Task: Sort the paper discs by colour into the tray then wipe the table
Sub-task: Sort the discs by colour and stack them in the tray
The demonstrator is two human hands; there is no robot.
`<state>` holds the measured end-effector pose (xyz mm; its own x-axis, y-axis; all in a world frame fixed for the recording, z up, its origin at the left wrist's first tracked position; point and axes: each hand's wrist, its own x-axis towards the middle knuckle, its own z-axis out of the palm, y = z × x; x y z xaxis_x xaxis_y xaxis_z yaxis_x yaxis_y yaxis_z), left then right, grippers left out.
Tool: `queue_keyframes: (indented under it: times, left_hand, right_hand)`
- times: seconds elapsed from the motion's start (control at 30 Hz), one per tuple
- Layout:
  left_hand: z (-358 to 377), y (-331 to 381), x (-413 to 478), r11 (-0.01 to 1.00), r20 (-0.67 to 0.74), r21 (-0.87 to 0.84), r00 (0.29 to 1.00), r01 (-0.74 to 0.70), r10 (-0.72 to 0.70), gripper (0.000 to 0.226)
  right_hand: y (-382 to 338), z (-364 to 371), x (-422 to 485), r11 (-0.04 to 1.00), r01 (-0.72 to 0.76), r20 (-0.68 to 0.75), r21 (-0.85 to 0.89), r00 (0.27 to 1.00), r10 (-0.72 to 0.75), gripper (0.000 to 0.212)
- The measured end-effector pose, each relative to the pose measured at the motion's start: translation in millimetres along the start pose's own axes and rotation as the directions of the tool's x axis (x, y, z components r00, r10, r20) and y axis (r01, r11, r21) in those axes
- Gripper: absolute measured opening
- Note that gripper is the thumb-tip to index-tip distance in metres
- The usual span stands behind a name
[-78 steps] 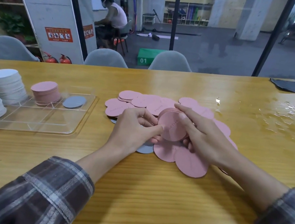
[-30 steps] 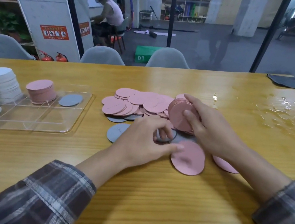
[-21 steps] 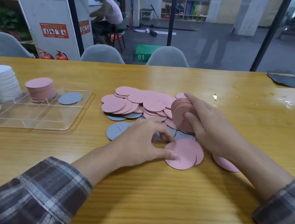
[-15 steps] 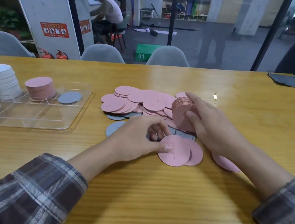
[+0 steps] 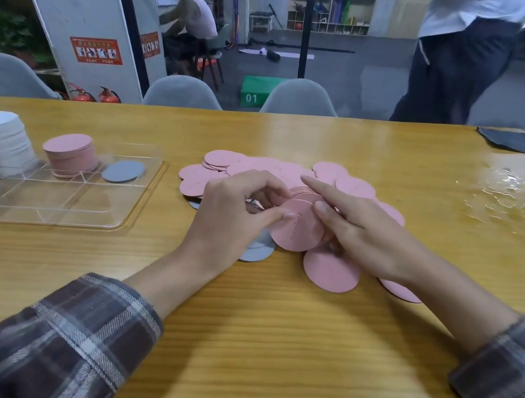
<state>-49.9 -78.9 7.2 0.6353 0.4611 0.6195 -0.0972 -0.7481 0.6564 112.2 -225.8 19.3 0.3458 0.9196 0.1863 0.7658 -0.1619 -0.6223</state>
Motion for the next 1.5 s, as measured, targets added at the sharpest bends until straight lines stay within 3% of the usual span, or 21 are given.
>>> queue_keyframes:
  times: [0.23, 0.6, 0.67, 0.8, 0.93, 1.13, 1.37, 1.5]
  left_hand:
    - [2.7, -2.4, 3.1, 0.981, -0.039, 0.09, 0.984, -0.171, 0.175, 0.023]
    - [7.2, -0.9, 0.4, 0.937, 0.01, 0.203, 0.958, -0.284, 0.288, 0.012]
    - [8.8, 0.7, -2.7, 0.939, 0.082, 0.212, 0.962, -0.271, 0.259, 0.014]
    - [19.8, -1.8, -9.9, 0.976, 0.294, 0.186, 0.954, -0.11, 0.052, 0.033]
    - [23.8, -3.7, -11.2, 0.965, 0.362, 0.26, 0.93, -0.028, -0.07, 0.043]
    - [11.3, 3.0, -7.9, 0.974, 0.44, 0.218, 0.884, 0.063, -0.156, 0.033]
    - [4.2, 8.7, -7.6, 0.991, 0.439, 0.008, 0.89, 0.132, -0.122, 0.032]
    - [4.8, 9.0, -4.1, 0.994, 0.233, -0.067, 0.97, 0.091, -0.073, 0.028]
  right_hand:
    - [-4.1, 1.1, 0.5, 0.994, 0.051, 0.038, -0.093, 0.998, -0.047, 0.054]
    - [4.2, 0.7, 2.8, 0.99, 0.078, -0.037, -0.118, 0.996, -0.083, 0.056]
    - [8.0, -5.2, 4.0, 0.991, 0.057, -0.086, -0.122, 0.994, -0.068, 0.054]
    - [15.6, -18.8, 3.3, 0.99, 0.018, -0.152, -0.137, 0.988, -0.039, 0.053]
    - [26.0, -26.5, -2.1, 0.993, -0.01, -0.155, -0.121, 0.988, -0.009, 0.053]
    - [33.6, -30.3, -6.4, 0.994, -0.008, -0.14, -0.111, 0.99, -0.007, 0.053]
    - [28.1, -23.8, -8.3, 0.999, 0.005, -0.091, -0.054, 0.996, -0.01, 0.054]
    - [29.1, -17.6, -7.5, 1.0, 0.005, -0.01, -0.022, 1.0, -0.005, 0.051]
